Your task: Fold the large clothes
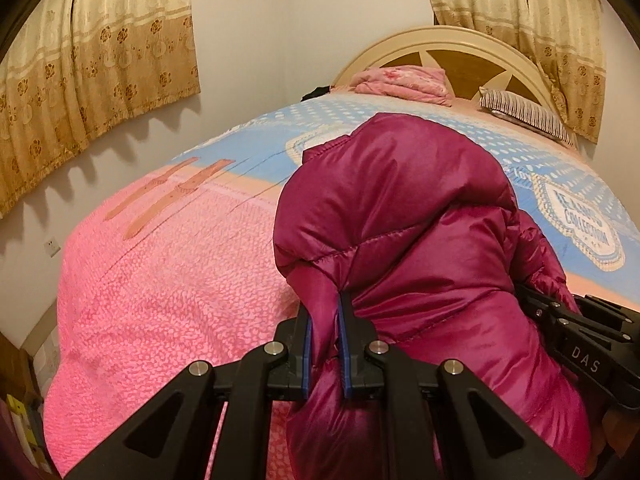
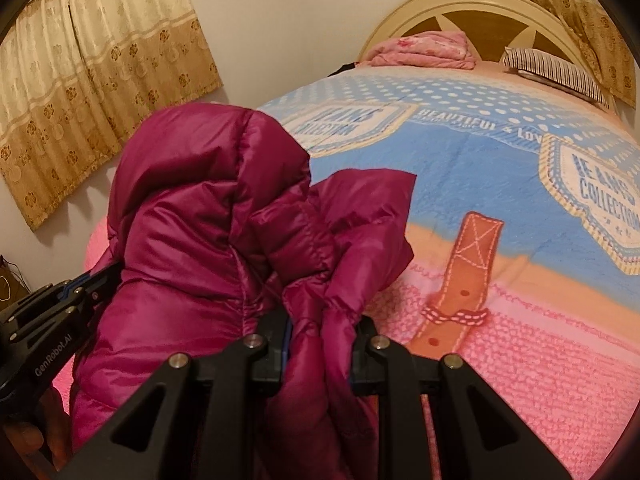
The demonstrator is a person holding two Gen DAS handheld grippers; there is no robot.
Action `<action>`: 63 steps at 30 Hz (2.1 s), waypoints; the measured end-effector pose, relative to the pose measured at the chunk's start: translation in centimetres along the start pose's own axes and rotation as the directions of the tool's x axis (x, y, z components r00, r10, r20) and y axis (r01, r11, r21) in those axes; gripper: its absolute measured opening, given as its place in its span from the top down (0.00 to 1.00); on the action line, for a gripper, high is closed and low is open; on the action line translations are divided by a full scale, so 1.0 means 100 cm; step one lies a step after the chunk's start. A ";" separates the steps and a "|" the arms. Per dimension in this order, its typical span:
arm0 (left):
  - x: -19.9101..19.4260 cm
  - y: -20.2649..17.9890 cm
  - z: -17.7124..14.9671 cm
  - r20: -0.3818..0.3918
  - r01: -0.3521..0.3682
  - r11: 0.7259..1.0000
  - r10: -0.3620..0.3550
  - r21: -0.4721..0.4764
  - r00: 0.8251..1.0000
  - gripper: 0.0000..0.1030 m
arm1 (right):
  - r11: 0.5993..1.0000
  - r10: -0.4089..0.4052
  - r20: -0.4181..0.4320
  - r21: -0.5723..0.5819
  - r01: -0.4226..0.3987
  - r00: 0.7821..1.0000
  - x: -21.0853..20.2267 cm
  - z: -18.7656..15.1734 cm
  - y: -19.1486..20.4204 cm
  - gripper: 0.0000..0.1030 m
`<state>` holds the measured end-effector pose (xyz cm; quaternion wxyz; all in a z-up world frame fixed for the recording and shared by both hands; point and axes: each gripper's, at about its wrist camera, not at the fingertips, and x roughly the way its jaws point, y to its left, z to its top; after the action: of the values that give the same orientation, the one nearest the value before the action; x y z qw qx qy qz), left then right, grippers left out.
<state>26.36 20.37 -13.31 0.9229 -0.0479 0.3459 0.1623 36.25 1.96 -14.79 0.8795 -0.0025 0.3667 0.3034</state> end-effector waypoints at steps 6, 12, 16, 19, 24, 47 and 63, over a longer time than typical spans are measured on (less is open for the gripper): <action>0.017 -0.003 0.000 -0.014 -0.005 1.000 0.005 0.001 1.000 0.90 | 1.000 -0.021 -0.019 -0.007 0.021 1.000 0.010 0.000 -0.003 0.79; 0.025 -0.004 -0.002 -0.030 -0.003 1.000 0.003 0.016 1.000 0.87 | 0.999 -0.034 -0.033 -0.001 0.034 0.999 0.016 -0.003 -0.007 0.79; 0.028 -0.004 -0.003 -0.044 0.006 1.000 -0.005 0.016 0.999 0.84 | 0.999 -0.037 -0.041 0.011 0.038 0.998 0.020 -0.005 -0.008 0.78; 0.030 -0.007 -0.005 -0.046 -0.007 0.999 0.009 0.045 0.999 0.79 | 0.999 -0.040 -0.044 0.023 0.041 0.998 0.022 -0.005 -0.008 0.77; 0.033 -0.006 -0.006 -0.052 -0.008 0.999 0.010 0.039 0.999 0.75 | 0.998 -0.051 -0.059 0.025 0.053 0.997 0.027 -0.007 -0.010 0.74; -0.178 0.036 -0.016 0.279 -0.046 0.999 0.041 0.010 0.960 0.20 | 0.989 -0.118 0.210 -0.062 0.133 0.971 -0.142 -0.016 0.039 0.18; -0.209 0.045 -0.027 0.297 0.012 1.000 -0.005 -0.021 0.955 0.19 | 0.985 -0.114 0.303 -0.093 0.148 0.946 -0.193 -0.038 0.074 0.14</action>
<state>8.43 18.53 -1.55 0.9645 -0.0346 0.2013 0.1676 19.28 -3.18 -3.50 0.9411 -0.0318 0.2119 0.2618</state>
